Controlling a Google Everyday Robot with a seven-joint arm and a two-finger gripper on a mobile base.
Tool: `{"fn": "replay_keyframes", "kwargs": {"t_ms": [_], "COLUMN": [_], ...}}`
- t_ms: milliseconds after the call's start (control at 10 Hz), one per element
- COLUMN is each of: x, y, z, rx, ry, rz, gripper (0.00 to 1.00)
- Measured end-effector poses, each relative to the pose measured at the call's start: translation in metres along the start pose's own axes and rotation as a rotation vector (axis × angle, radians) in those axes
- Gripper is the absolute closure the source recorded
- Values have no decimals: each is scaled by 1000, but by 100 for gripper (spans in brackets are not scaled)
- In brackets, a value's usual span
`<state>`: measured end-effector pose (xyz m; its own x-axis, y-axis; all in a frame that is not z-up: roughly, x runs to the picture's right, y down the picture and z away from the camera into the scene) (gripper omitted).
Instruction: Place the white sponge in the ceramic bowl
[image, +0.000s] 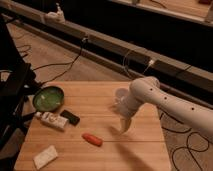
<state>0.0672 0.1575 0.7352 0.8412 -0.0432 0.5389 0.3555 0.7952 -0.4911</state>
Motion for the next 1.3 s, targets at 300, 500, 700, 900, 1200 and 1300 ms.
{"fn": "replay_keyframes", "kwargs": {"t_ms": [300, 500, 700, 900, 1200, 1300], "x": [0, -1, -13, -46, -110, -126], "y": [0, -3, -9, -17, -31, -35], "z": [0, 0, 7, 24, 60, 71], "rx": [0, 5, -3, -36, -108, -125], "ry": [0, -8, -42, -117, -203, -205], "rz": [0, 5, -32, -109, -272, -315], "gripper": [20, 20, 20, 20, 20, 20]}}
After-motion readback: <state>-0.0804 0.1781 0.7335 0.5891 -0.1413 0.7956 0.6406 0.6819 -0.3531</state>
